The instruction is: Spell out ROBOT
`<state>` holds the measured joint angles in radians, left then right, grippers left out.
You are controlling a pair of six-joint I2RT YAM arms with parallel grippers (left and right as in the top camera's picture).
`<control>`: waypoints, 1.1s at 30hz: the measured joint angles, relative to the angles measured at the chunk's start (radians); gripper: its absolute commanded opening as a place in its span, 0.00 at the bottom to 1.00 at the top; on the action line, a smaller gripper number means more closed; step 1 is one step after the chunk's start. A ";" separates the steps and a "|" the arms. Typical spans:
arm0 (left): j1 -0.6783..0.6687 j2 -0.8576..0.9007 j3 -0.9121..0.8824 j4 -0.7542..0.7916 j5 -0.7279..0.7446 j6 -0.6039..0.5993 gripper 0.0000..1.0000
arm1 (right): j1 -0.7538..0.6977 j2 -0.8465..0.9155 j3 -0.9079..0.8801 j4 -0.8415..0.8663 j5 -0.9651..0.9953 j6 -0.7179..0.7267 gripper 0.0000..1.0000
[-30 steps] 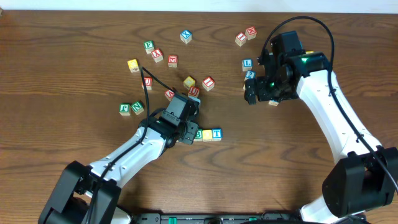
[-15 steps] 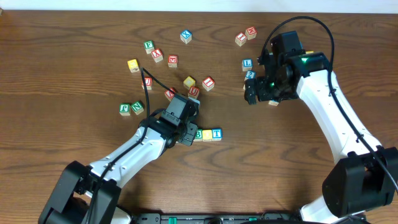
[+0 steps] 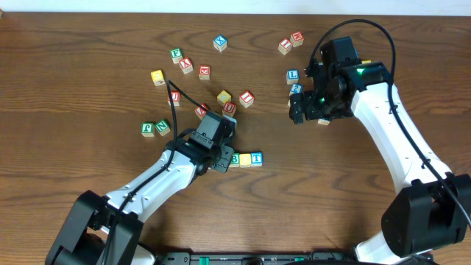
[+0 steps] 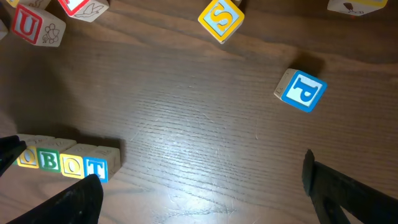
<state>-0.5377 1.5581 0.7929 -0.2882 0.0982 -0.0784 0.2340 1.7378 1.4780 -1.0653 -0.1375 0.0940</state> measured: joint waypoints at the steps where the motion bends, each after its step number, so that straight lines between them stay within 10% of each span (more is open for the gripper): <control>1: 0.000 0.000 0.000 0.000 0.000 0.000 0.07 | 0.000 0.000 0.000 0.000 0.000 0.000 0.99; 33: 0.000 0.000 0.004 -0.019 0.006 0.000 0.07 | 0.000 0.000 0.000 0.000 0.000 0.000 0.99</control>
<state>-0.5377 1.5581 0.7967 -0.3077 0.1043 -0.0784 0.2340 1.7378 1.4780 -1.0649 -0.1375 0.0940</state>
